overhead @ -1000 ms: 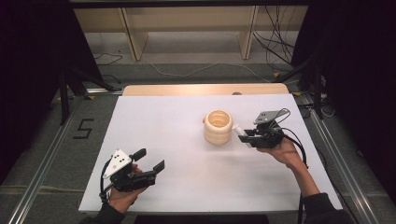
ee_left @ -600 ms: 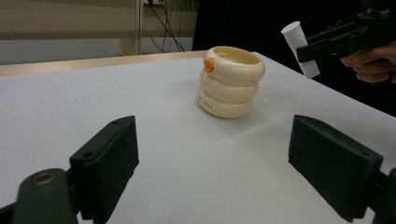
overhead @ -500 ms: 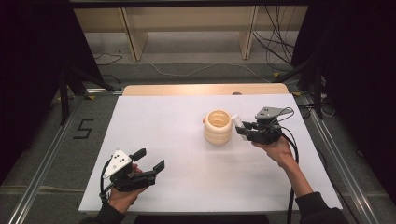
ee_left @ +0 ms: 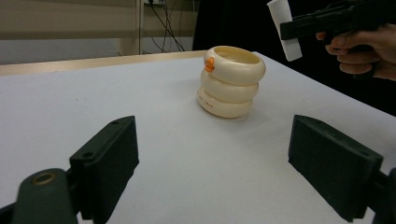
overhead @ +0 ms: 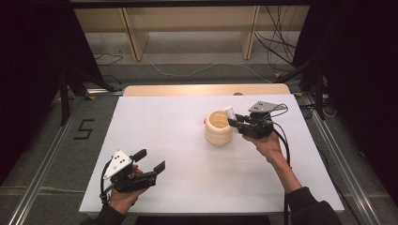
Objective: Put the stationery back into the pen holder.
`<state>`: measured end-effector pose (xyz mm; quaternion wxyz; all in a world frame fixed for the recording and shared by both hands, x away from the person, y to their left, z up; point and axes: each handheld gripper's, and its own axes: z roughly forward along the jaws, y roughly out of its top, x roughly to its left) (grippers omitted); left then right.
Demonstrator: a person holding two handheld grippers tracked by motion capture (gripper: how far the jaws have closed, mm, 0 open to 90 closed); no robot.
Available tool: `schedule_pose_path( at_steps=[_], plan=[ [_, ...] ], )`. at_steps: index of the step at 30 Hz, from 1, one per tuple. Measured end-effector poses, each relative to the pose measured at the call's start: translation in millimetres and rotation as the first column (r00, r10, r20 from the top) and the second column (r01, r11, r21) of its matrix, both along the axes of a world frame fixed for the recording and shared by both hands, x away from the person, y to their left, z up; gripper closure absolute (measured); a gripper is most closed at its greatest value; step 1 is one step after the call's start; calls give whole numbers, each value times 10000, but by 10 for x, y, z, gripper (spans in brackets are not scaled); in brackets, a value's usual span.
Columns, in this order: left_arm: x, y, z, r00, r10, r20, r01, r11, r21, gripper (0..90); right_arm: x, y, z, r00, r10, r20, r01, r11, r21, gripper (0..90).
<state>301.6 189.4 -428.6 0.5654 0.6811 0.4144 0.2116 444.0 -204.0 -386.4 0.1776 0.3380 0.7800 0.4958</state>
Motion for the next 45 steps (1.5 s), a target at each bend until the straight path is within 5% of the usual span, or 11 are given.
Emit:
schedule_pose_path(
  at_steps=[25, 45],
  plan=[
    [-4, 10, 2, 10000, 36, 14, -36, 10000, -51, 151, 232, 257, -11, 9973, -600, 430, 564, 9950, 820, 696],
    [-4, 11, 2, 10000, 31, 21, -31, 10000, -54, 151, 314, 399, -92, 9953, -910, 346, 890, 9945, 548, 695]
  ],
)
